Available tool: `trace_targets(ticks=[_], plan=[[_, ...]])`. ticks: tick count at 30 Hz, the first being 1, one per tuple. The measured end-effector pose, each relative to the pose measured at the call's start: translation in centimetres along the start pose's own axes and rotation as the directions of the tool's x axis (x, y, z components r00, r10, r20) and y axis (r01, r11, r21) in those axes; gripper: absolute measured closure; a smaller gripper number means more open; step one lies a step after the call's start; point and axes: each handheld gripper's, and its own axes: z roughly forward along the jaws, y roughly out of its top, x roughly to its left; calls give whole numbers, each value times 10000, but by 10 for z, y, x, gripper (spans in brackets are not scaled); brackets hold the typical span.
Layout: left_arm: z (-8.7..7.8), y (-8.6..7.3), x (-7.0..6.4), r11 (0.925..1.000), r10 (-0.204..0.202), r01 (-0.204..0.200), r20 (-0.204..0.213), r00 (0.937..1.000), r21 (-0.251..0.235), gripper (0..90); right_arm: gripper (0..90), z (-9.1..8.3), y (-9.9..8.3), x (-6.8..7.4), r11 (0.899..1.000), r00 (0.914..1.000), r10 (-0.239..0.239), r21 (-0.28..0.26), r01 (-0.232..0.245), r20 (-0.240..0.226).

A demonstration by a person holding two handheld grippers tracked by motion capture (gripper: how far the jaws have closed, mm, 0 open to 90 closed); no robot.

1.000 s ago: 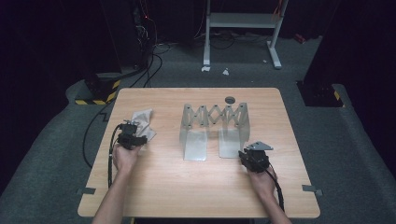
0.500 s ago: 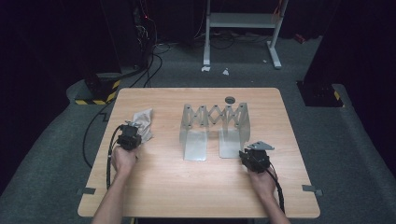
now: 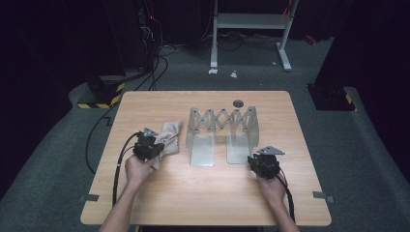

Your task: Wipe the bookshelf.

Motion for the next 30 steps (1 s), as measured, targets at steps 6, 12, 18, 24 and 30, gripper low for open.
trace_targets(ticks=[6,12,18,24,30], plan=[[6,8,-20,9997,215,-208,757,9969,-110,865,701,0,0,0,10000,10000,-74,-6,74,-20],[15,12,-37,9989,473,-463,1194,9917,-112,866,703,0,0,0,10000,10000,-85,-5,85,-18],[17,16,-47,9982,589,-574,1535,9864,-143,865,734,0,0,1,9999,9998,-147,0,147,-101],[10,21,-52,9975,567,-478,1874,9806,-518,866,754,0,0,2,9997,9996,-256,-15,256,-95],[0,23,-52,9958,526,-358,2044,9775,-847,866,755,0,0,2,9997,9997,-243,-16,243,-86]])
